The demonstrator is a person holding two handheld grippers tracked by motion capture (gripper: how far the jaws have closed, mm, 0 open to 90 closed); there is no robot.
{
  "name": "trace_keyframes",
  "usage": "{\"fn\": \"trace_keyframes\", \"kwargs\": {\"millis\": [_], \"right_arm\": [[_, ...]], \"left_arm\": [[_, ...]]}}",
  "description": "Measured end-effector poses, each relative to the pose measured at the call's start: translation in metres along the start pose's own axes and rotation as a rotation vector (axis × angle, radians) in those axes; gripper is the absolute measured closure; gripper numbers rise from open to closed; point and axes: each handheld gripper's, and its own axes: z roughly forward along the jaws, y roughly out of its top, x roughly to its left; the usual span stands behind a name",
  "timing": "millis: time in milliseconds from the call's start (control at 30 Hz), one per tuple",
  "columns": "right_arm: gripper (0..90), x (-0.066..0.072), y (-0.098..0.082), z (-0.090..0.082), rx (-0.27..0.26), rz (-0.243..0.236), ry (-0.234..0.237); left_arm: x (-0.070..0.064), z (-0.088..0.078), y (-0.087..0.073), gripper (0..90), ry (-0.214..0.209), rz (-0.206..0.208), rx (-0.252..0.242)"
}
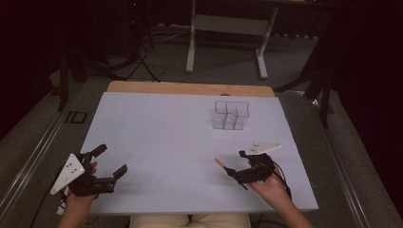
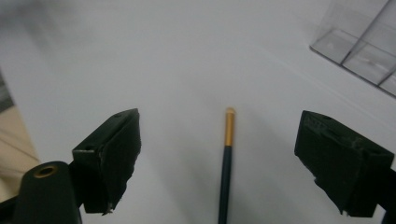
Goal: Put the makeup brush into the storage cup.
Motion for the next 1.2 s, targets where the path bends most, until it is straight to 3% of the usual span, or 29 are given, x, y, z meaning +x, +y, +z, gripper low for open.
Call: {"fn": "trace_keyframes", "kwargs": {"millis": [467,733,900,1200], "right_arm": [[18.7,0.002,0.009,0.025,0.135,0.04,-0.035],[23.7,0.002,0.012,0.036,0.206,0.04,-0.062],[30.5,0.001,0.014,0.044,0.256,0.058,-0.07],[53.1,-0.001,0.016,0.055,0.328,0.058,-0.062]], "left_arm": [[0.001,-0.001,0.0,2.0,-0.003,-0.005,-0.008],[0.001,0.0,0.0,2.0,-0.005,-0.007,-0.007],[0.001,0.0,0.0,2.0,-0.008,-0.006,-0.007],[0.001,0.001,0.0,2.0,-0.012,-0.012,-0.01]]}}
